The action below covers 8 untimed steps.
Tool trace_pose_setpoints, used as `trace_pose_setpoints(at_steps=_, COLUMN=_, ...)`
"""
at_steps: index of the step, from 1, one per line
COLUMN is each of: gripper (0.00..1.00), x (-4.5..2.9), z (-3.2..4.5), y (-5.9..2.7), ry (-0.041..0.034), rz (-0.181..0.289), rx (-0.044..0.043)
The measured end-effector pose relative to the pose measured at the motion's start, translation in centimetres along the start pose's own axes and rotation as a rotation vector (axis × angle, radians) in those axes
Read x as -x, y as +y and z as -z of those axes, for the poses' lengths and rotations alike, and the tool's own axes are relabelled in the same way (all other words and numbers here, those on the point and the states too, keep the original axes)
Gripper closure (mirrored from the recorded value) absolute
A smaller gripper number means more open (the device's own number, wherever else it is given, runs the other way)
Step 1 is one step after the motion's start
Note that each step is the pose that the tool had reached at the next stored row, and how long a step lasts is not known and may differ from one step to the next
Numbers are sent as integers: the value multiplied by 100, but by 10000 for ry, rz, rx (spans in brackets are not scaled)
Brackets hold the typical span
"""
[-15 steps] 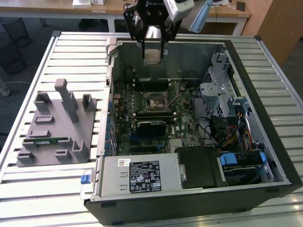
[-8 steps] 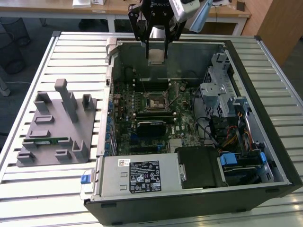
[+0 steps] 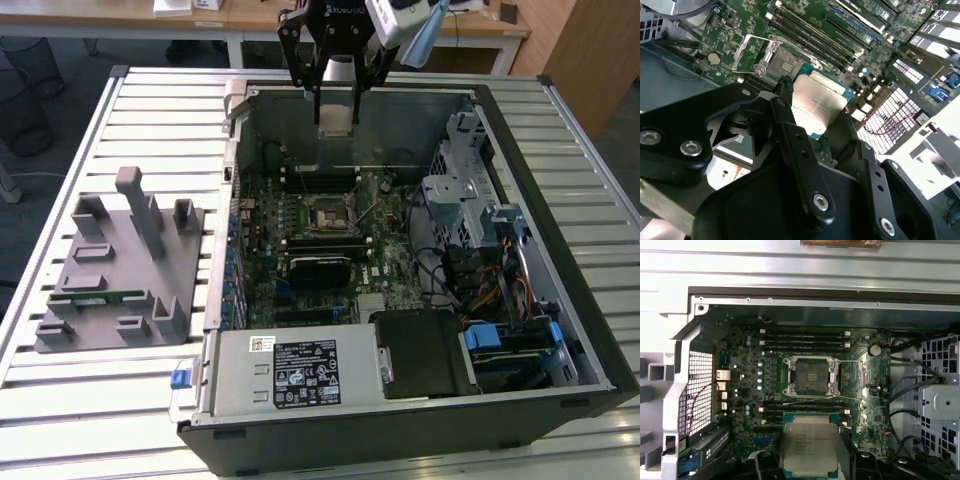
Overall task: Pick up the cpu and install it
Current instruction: 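Place the cpu into insertion slot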
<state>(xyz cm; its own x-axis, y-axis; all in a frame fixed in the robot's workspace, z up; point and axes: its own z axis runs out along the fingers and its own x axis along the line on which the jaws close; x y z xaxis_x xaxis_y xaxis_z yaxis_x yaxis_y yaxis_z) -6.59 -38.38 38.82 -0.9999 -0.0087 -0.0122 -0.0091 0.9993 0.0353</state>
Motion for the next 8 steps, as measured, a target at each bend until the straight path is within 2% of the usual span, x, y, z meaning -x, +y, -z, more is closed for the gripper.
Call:
trace_pose_setpoints(at_steps=4, gripper=47, x=12, z=-3, y=0, ry=-1, rz=-25, rx=-11)
trace_pose_setpoints(at_steps=8, gripper=47, x=12, z=-13, y=0, ry=-23, rz=-663, rx=-22)
